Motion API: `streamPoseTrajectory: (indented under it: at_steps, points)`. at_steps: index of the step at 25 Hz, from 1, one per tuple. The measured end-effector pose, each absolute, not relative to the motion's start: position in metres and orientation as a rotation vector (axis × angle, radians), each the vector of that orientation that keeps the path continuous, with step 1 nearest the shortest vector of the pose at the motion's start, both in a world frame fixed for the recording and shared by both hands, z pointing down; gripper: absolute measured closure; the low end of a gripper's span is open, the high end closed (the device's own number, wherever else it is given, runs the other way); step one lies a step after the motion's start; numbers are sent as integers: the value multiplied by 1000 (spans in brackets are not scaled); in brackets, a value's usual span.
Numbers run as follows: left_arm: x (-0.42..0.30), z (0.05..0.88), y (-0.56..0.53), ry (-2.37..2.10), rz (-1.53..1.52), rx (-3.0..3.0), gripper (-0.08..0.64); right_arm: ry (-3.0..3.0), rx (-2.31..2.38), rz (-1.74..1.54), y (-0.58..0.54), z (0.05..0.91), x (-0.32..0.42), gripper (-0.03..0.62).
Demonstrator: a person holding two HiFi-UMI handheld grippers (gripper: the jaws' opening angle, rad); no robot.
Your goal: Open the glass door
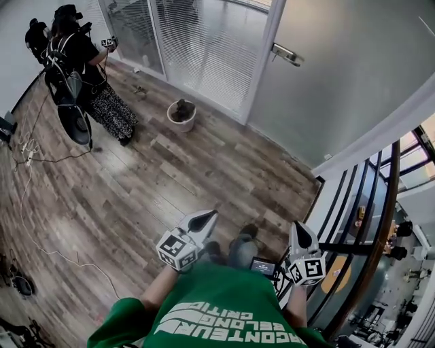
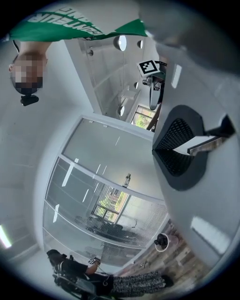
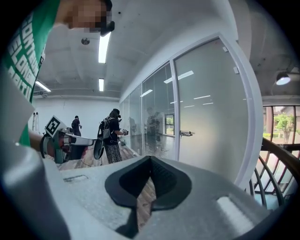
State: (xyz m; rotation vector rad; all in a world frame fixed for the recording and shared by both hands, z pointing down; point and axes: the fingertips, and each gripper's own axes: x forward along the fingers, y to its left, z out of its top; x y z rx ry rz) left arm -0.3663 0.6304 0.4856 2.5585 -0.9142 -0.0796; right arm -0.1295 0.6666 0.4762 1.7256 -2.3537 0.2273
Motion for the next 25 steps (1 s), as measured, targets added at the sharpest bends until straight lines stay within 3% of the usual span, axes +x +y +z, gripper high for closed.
streamPoseTrajectory:
  at_steps: [12,25]
  points:
    - [-290,474,465,-963,-34,2605,543,-2359,1707,184,481,495,-34,598]
    - [-233,465,337,-1074,-30,2553,543,-2463,1541,159,325,490,8,598]
